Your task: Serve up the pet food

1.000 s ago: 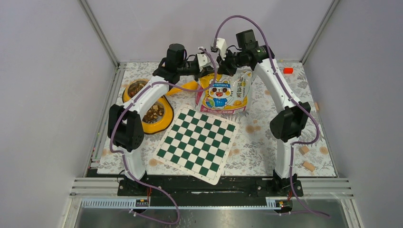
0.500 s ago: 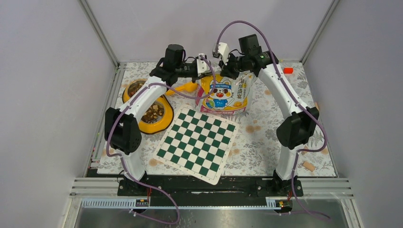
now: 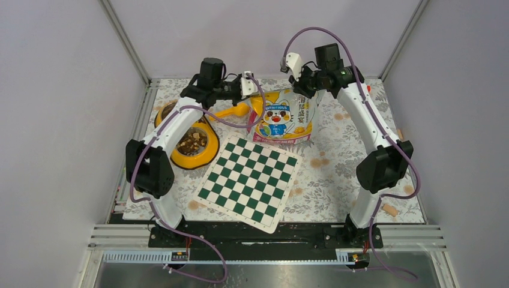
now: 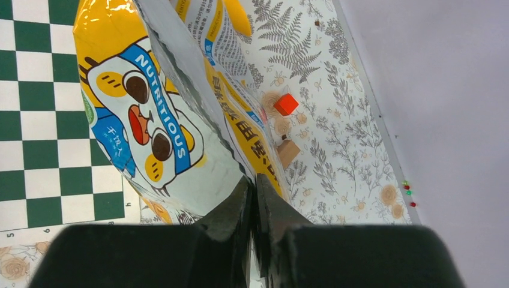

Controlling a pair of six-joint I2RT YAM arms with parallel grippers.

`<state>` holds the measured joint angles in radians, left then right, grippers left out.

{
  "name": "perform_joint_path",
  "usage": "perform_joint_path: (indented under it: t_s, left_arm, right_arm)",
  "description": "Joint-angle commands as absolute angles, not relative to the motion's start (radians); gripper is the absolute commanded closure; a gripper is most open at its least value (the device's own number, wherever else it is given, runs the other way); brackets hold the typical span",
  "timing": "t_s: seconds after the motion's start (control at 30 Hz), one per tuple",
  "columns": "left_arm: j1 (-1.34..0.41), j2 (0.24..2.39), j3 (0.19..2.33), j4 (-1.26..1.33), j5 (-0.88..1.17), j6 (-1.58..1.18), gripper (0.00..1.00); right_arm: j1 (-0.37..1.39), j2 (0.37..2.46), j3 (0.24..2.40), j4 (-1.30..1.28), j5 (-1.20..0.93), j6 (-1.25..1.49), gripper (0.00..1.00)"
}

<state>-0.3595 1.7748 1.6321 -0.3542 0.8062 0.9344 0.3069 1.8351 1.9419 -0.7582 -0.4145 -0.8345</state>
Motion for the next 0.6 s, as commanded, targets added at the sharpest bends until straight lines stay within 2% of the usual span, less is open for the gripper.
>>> perform_joint_path:
  t_s: [0.0, 0.13, 0.57]
  left_arm:
    - [-0.220, 1.718, 1.605, -0.540, 0.611, 0.958, 1.00]
    - [-0.219, 1.718, 1.607, -0.541, 0.625, 0.952, 1.00]
    - [-0.219, 1.738, 1.654, -0.540, 0.653, 0.943, 1.00]
  right_arm:
    - [0.162, 1.753, 1.934, -0.785, -0.095, -0.886, 0.92]
    - [0.131, 1.733, 1.910, -0.771, -0.048, -0.899, 0.94]
    - [0.062, 1.670, 1.788, -0.643, 0.101, -0.897, 0.87]
